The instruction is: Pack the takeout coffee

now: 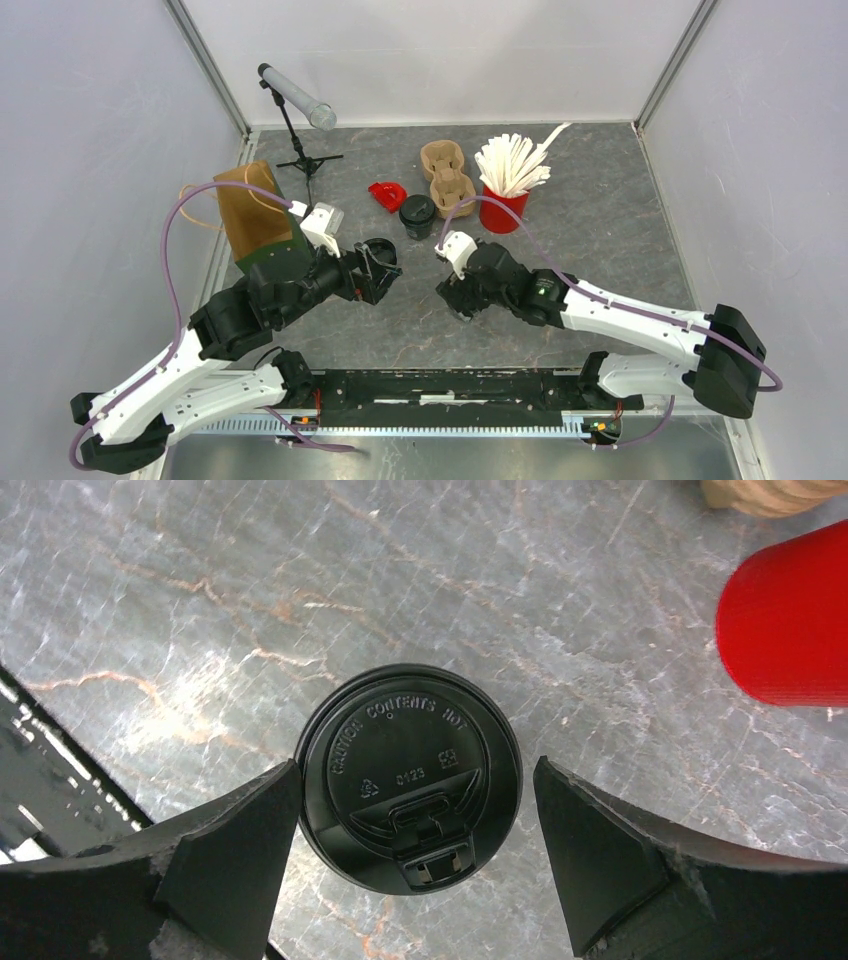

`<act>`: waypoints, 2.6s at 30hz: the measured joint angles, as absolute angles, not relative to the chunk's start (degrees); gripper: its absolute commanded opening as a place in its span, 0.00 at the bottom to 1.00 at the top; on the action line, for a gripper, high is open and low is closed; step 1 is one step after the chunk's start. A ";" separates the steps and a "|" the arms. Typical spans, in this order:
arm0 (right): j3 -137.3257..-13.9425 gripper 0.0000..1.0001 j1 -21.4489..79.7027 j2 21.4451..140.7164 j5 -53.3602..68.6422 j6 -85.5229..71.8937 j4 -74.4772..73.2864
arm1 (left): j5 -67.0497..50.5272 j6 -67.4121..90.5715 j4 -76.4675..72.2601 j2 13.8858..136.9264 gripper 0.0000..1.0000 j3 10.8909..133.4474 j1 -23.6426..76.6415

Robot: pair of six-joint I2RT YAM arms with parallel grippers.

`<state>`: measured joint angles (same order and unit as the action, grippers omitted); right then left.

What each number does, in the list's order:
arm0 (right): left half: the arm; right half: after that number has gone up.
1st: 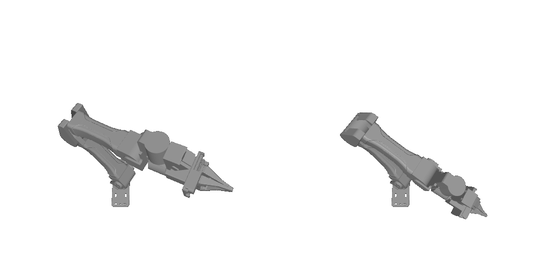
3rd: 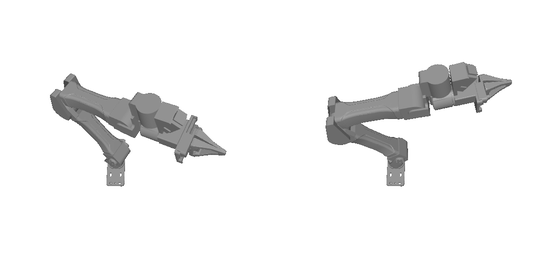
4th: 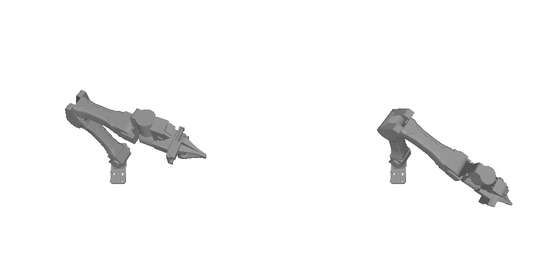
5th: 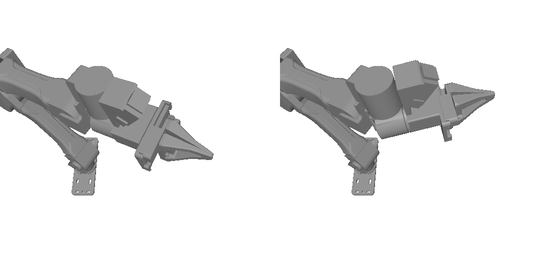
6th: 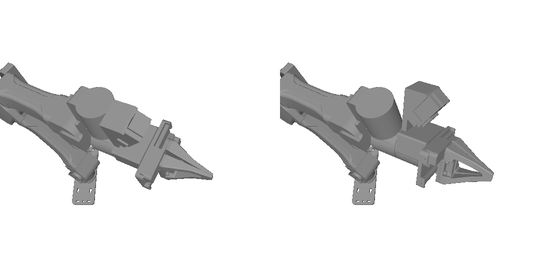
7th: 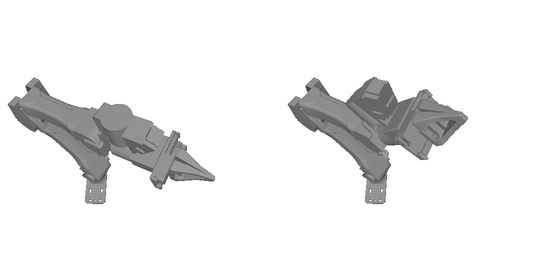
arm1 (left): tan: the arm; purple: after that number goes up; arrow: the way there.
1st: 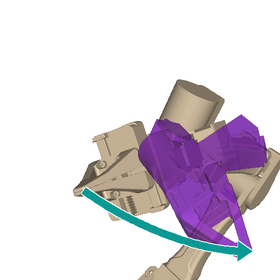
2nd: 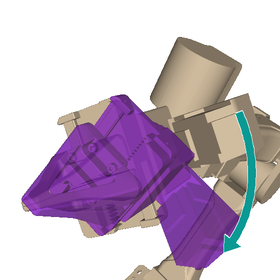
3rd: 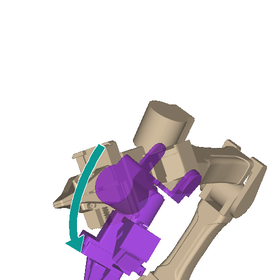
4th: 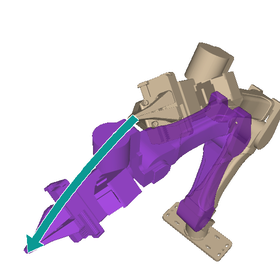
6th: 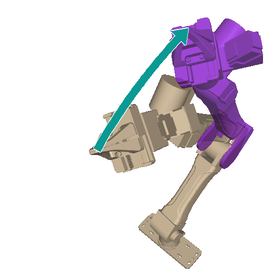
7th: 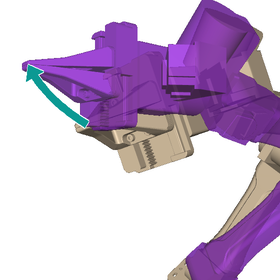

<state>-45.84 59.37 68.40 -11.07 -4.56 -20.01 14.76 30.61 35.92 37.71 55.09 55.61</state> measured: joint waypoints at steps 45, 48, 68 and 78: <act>-21.12 0.80 47.24 42.81 -2.39 -14.15 -16.25 | 14.96 29.54 35.92 37.60 1.00 54.13 55.61; -16.93 0.84 47.24 41.69 -2.35 -15.79 -12.56 | 14.96 29.45 35.92 37.69 1.00 54.13 55.61; -10.94 0.80 47.24 52.56 -2.46 -16.91 12.56 | 14.98 29.45 35.90 38.09 1.00 54.13 55.61; -10.94 0.76 47.24 57.87 -4.01 -16.91 19.75 | 14.98 29.45 35.92 37.80 1.00 54.13 55.61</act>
<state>-10.94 47.24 57.87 -4.01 -16.91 19.75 14.98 29.45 35.92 37.80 54.13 55.61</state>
